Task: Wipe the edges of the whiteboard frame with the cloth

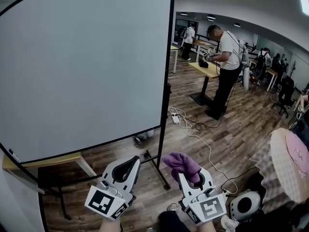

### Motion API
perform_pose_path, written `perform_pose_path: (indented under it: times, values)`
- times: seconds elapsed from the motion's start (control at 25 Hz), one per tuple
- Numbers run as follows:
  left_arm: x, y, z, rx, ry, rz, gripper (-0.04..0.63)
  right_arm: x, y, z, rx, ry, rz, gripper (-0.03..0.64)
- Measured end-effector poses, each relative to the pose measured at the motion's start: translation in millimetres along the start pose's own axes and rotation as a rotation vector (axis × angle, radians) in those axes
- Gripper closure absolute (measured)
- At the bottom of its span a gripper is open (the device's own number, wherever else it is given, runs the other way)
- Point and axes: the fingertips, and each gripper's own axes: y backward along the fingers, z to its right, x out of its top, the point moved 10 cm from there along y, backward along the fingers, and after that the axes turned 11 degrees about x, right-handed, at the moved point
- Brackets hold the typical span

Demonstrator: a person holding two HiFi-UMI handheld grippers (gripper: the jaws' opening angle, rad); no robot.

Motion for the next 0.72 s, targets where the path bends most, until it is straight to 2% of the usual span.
perform_pose_path:
  times: [0.2, 0.72]
  values:
    - [-3.4, -12.3, -6.7, 0.017, -0.009, 0.002, 0.578, -4.0, -12.2, 19.3, -0.003, -0.047, 0.001, 0.546]
    - [-13.2, -89.7, -13.4, 0.052, -0.030, 0.014, 0.578, -1.5, -58.1, 97.0, 0.042, -0.039, 0.012, 0.545]
